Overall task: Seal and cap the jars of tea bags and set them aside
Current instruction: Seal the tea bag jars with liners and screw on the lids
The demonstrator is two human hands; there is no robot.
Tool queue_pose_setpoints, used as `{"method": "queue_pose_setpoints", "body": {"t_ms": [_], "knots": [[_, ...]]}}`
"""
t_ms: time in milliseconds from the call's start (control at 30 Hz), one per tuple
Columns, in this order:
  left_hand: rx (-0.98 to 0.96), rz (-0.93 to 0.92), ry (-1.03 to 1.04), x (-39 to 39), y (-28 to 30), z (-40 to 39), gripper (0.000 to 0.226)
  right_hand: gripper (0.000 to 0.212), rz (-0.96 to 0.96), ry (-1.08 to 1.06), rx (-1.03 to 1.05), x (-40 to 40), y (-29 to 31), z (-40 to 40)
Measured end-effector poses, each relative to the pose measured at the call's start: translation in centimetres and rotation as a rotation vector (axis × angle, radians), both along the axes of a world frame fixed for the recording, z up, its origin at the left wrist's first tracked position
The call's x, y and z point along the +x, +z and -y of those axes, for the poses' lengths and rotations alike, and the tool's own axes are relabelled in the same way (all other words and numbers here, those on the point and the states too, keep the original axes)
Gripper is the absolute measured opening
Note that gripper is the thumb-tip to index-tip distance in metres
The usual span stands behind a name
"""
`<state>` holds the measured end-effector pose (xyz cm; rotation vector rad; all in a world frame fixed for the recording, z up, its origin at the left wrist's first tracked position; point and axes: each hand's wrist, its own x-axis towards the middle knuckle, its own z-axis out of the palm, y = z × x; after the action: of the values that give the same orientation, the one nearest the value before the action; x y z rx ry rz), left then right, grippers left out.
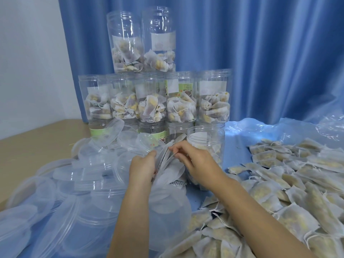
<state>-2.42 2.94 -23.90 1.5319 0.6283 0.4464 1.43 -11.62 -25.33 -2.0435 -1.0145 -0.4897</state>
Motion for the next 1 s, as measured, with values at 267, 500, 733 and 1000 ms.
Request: {"method": "queue_pose_setpoints", "body": {"t_ms": [267, 500, 733, 1000], "knots": [[-0.290, 0.128, 0.039, -0.4, 0.8, 0.4, 0.020, 0.013, 0.004, -0.043, 0.017, 0.1, 0.0, -0.2], [-0.184, 0.208, -0.043, -1.0, 1.4, 1.0, 0.003, 0.014, 0.031, -0.085, 0.020, 0.2, -0.2, 0.0], [0.189, 0.300, -0.162, -1.6, 2.3, 1.7, 0.028, 0.012, 0.185, -0.084, 0.009, 0.1, 0.1, -0.2], [0.516, 0.383, 0.288, -2.0, 3.4, -0.7, 0.020, 0.020, 0.099, -0.261, 0.307, -0.4, 3.0, 0.8]]}}
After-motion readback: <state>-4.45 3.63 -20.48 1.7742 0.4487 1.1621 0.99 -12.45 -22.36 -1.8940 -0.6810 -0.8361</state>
